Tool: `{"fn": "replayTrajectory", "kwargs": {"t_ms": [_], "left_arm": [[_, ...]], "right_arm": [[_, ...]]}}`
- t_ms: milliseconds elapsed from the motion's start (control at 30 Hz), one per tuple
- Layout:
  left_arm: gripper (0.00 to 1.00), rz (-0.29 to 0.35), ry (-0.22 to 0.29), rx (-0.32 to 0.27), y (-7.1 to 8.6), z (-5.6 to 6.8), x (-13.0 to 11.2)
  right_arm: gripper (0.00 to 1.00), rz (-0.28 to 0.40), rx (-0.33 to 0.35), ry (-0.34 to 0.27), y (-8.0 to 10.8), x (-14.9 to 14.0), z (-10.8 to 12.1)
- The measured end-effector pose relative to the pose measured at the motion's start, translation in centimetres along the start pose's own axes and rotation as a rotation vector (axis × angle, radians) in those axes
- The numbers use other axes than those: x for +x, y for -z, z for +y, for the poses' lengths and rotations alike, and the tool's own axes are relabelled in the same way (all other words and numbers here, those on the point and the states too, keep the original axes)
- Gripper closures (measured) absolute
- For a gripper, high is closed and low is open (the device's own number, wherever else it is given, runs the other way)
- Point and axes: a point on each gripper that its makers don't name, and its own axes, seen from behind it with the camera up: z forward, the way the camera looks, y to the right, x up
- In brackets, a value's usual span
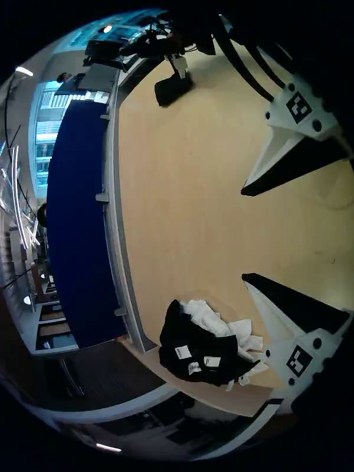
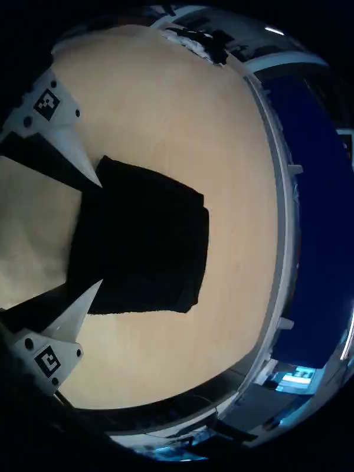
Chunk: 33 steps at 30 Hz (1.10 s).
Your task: Fold towel
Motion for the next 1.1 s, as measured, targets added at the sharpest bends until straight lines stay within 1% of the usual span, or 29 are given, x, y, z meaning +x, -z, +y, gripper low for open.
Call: {"fn": "replayTrajectory", "kwargs": {"t_ms": [100, 200, 367, 500, 667, 800, 967, 1100], "left_arm": [[0.03, 0.000, 0.003, 0.000, -0.1, -0.1, 0.1], [0.03, 0.000, 0.004, 0.001, -0.2, -0.1, 0.1], [0.03, -0.002, 0.002, 0.005, -0.1, -0.3, 0.1], [0.03, -0.007, 0.006, 0.015, -0.1, -0.6, 0.0], [0.03, -0.011, 0.014, 0.028, 0.0, -1.1, -0.1], [0.03, -0.016, 0.014, 0.038, 0.1, -1.4, -0.2], [0.02, -0.017, 0.016, 0.043, 0.1, -1.5, -0.3], [0.03, -0.019, 0.015, 0.045, 0.0, -1.6, -0.4]], "right_arm": [[0.00, 0.039, 0.000, -0.004, 0.3, 2.0, 0.2], [0.00, 0.063, -0.002, -0.002, 0.2, 4.0, 0.6], [0.00, 0.077, -0.002, 0.013, -0.9, 6.4, 1.0], [0.00, 0.073, 0.001, 0.023, -2.1, 7.4, 1.1], [0.00, 0.063, -0.003, 0.022, -3.5, 8.0, 1.4], [0.00, 0.043, -0.002, 0.015, -4.5, 7.8, 1.6], [0.00, 0.024, -0.001, 0.010, -5.3, 7.2, 1.7], [0.00, 0.019, 0.004, -0.001, -5.6, 7.0, 1.7]]}}
